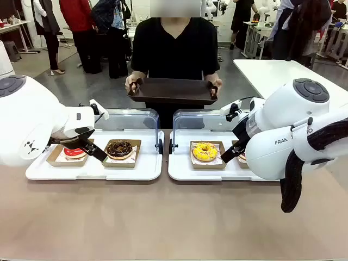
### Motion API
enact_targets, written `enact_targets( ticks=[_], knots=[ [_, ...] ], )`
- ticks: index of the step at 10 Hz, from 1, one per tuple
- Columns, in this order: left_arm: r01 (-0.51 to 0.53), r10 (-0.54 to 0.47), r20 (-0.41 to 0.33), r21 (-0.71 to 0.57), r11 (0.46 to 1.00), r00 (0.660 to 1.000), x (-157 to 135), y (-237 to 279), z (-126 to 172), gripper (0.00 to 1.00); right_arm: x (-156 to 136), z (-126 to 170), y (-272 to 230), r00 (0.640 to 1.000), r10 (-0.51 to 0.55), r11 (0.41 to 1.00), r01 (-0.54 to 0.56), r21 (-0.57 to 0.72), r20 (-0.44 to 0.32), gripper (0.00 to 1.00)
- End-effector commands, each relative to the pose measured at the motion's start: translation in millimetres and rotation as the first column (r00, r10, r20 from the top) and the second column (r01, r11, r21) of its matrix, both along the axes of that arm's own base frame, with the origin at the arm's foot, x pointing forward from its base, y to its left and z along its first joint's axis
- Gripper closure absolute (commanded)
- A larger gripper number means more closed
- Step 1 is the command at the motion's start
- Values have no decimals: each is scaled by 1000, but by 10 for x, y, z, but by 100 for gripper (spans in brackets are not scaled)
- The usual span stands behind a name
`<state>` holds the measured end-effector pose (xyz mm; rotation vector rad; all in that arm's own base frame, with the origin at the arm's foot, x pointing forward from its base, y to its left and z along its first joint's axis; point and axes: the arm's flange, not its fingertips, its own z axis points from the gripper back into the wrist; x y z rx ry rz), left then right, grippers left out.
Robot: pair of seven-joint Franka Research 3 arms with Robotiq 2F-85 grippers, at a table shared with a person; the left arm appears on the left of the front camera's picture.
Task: Provide the desired donut to the person.
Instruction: Pick up and lift the Paper togo box containing the Donut pointed at by the person.
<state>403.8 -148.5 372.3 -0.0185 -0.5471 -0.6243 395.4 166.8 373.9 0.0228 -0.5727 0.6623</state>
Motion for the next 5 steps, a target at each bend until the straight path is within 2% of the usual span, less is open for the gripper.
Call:
enact_targets(
  ticks=[1, 5],
  knots=[
    [0, 0, 0, 0, 1000, 1000, -1, 0, 0, 0, 0, 0, 0, 1000, 0, 1000, 0, 0, 0, 0],
    [0, 0, 0, 0, 1000, 1000, -1, 0, 0, 0, 0, 0, 0, 1000, 0, 1000, 0, 0, 0, 0]
  ],
)
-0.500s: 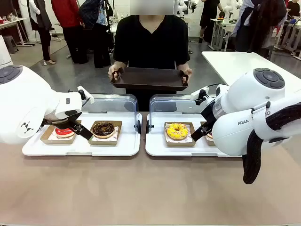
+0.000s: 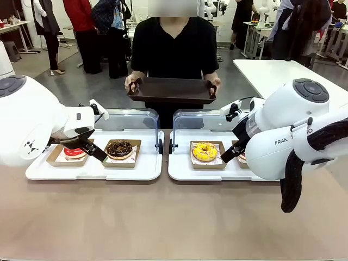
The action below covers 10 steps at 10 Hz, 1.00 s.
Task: Provide the desired donut to the person.
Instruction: Pick up and lift the Paper togo box containing the Donut pointed at by the person.
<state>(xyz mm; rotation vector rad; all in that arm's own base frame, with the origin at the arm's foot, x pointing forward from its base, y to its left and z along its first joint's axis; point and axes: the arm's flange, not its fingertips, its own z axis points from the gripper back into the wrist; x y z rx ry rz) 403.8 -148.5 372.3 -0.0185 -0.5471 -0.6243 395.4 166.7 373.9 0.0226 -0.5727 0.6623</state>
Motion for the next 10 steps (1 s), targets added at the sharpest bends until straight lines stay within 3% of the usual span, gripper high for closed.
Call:
enact_targets(
  ticks=[1, 9, 10],
  knots=[
    [0, 0, 0, 0, 1000, 1000, -1, 0, 0, 0, 0, 0, 0, 1000, 0, 1000, 0, 0, 0, 0],
    [0, 0, 0, 0, 1000, 1000, 0, 0, 0, 0, 0, 0, 0, 1000, 0, 1000, 0, 0, 0, 0],
    [10, -10, -3, 47, 999, 1000, -76, 33, 177, 0, -70, 229, 50, 1000, -21, 1000, 21, -9, 19, 0]
  ],
)
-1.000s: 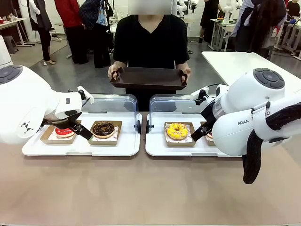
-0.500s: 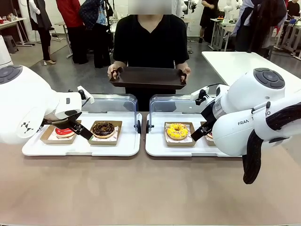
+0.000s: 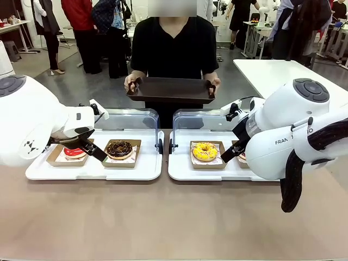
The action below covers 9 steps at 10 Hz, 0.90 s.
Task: Provide the desired donut to the person.
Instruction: Pick up and lift the Paper togo box containing the Donut pointed at by the person.
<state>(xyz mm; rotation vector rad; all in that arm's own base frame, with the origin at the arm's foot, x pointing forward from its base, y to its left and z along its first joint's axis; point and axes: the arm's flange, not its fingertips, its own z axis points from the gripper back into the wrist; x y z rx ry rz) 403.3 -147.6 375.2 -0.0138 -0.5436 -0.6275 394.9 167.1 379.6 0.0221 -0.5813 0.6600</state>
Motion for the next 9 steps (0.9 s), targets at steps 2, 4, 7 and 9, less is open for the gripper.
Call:
enact_targets(
  ticks=[2, 4, 7, 9],
  knots=[
    [22, -24, 20, 105, 994, 1000, -271, 39, 622, 0, -228, 663, 27, 1000, -30, 999, 30, 27, -8, 0],
    [44, -52, 53, 132, 990, 997, -350, 94, 1229, 0, -394, 1186, 11, 999, -44, 999, 44, 21, -6, 0],
    [24, -40, 132, 126, 992, 990, -586, 167, 1811, 0, -749, 1817, 28, 998, -42, 999, 43, -8, 49, 0],
    [7, -26, 145, 128, 992, 989, -646, 176, 1898, 0, -845, 1887, 29, 997, -60, 995, 64, -74, 54, 0]
  ],
)
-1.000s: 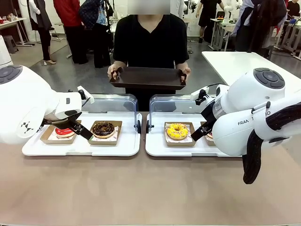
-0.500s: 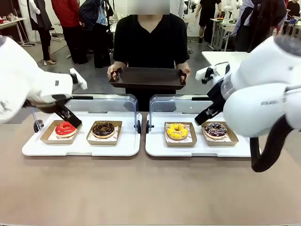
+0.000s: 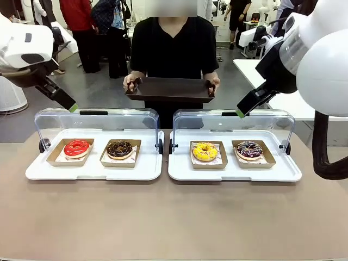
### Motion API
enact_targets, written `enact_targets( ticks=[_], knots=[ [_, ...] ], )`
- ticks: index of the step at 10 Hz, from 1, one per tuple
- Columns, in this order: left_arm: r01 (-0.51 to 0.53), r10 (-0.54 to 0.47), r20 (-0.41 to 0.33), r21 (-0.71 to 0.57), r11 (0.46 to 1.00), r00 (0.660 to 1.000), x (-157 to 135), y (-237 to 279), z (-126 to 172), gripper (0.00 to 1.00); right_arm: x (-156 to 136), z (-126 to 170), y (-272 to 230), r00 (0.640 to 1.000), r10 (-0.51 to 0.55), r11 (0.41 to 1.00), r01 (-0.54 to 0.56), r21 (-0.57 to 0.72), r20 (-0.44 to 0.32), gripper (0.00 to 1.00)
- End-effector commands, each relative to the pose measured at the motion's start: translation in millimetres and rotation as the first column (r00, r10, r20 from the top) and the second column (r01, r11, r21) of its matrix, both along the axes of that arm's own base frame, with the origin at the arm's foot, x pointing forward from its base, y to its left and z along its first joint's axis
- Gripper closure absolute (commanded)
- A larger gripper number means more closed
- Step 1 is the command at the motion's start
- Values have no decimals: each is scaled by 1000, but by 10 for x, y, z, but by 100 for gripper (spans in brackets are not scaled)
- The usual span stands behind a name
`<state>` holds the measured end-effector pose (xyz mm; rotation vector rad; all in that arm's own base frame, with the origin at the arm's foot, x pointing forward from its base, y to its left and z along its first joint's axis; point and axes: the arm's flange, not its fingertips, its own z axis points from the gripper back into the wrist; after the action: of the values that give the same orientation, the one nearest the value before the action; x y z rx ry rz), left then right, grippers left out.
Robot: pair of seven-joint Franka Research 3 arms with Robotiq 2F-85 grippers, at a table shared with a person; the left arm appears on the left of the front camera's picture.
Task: Provide the desired donut to the person.
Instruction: Pick up and lift the Paper togo box containing the Donut pointed at by the person.
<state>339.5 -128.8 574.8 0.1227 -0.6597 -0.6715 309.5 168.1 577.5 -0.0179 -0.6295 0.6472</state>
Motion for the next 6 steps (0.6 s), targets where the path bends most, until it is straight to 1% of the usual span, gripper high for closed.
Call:
enact_targets(
  ticks=[1, 5, 6],
  knots=[
    [0, 0, -8, 2, 1000, 1000, 18, -2, -45, 0, 68, -63, -19, 1000, 0, 1000, 0, 21, -5, 0],
    [0, 0, -8, 2, 1000, 1000, 18, -2, -45, 0, 68, -63, -19, 1000, 0, 1000, 0, 21, -5, 0],
    [-1, 1, -7, 1, 1000, 1000, 14, 0, -26, 0, 35, -27, -22, 1000, -6, 1000, 6, 3, -10, 0]
  ],
)
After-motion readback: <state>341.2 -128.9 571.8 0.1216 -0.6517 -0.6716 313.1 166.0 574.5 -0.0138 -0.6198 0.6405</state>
